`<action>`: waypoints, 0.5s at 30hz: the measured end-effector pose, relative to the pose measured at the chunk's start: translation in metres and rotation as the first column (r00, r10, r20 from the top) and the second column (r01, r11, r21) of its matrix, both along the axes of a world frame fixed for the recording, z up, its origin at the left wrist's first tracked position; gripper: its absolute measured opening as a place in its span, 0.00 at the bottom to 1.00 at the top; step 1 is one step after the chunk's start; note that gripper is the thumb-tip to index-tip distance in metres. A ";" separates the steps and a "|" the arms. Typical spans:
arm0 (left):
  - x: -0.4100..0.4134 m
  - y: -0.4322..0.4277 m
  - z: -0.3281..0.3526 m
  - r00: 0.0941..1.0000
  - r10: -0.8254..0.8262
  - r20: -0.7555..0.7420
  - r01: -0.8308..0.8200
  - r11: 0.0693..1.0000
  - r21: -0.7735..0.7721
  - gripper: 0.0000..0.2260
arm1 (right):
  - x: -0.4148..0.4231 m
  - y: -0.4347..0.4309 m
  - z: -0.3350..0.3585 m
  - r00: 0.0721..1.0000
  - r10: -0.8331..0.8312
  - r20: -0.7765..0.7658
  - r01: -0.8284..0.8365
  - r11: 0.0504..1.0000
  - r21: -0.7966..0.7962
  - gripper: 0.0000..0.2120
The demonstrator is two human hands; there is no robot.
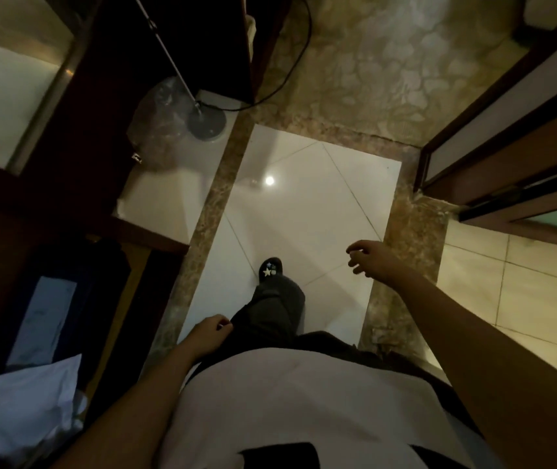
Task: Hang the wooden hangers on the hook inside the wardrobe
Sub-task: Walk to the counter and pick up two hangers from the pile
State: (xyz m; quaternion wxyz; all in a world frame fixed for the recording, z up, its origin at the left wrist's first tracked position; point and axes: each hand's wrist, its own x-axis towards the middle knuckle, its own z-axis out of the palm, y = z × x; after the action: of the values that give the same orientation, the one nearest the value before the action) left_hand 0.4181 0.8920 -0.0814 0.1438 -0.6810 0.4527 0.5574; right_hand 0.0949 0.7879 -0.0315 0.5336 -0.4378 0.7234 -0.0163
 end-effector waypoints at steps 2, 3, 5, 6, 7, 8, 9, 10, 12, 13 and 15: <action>-0.003 -0.040 0.004 1.000 -0.018 -0.012 0.018 1.000 0.003 0.14 | -0.001 -0.027 0.005 1.000 -0.003 -0.002 0.003 1.000 0.001 0.14; -0.005 -0.063 0.007 0.999 -0.031 -0.018 0.031 1.000 0.000 0.14 | -0.003 -0.039 0.008 1.000 -0.013 -0.007 0.013 1.000 -0.003 0.14; -0.007 -0.103 0.013 0.998 -0.051 -0.029 0.050 0.998 -0.026 0.13 | -0.008 -0.054 0.008 0.999 -0.037 -0.010 0.037 0.999 -0.014 0.14; -0.009 -0.129 0.016 0.997 -0.065 -0.037 0.063 0.997 -0.051 0.14 | -0.013 -0.063 0.009 0.998 -0.055 -0.012 0.055 0.998 -0.021 0.14; -0.012 -0.154 0.021 0.997 -0.072 -0.043 0.068 0.995 -0.070 0.13 | -0.017 -0.069 0.010 0.997 -0.070 -0.014 0.069 0.997 -0.024 0.14; -0.016 -0.177 0.025 0.996 -0.072 -0.047 0.067 0.993 -0.093 0.12 | -0.023 -0.073 0.010 0.996 -0.086 -0.019 0.086 0.996 -0.021 0.14; -0.022 -0.200 0.030 0.997 -0.062 -0.053 0.056 0.992 -0.109 0.12 | -0.029 -0.075 0.010 0.995 -0.102 -0.025 0.101 0.995 -0.016 0.14; -0.031 -0.223 0.037 0.997 -0.041 -0.070 0.031 0.991 -0.129 0.11 | -0.037 -0.076 0.010 0.992 -0.122 -0.033 0.121 0.993 -0.013 0.14; -0.056 -0.266 0.051 0.991 0.024 -0.131 -0.046 0.985 -0.165 0.11 | -0.054 -0.076 0.009 0.984 -0.167 -0.066 0.168 0.986 0.010 0.14; -0.069 -0.285 0.057 0.986 0.041 -0.159 -0.070 0.981 -0.180 0.12 | -0.064 -0.074 0.007 0.979 -0.187 -0.081 0.191 0.981 0.042 0.14; -0.096 -0.320 0.065 0.980 0.017 -0.200 -0.061 0.975 -0.212 0.14 | -0.084 -0.069 0.000 0.967 -0.235 -0.099 0.246 0.962 0.120 0.14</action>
State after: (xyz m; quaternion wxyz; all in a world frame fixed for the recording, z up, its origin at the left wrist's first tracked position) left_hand 0.3217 0.5723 -0.0165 0.0121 -0.6428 0.5092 0.5722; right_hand 0.0106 0.7189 -0.0312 0.5245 -0.3108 0.7925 -0.0151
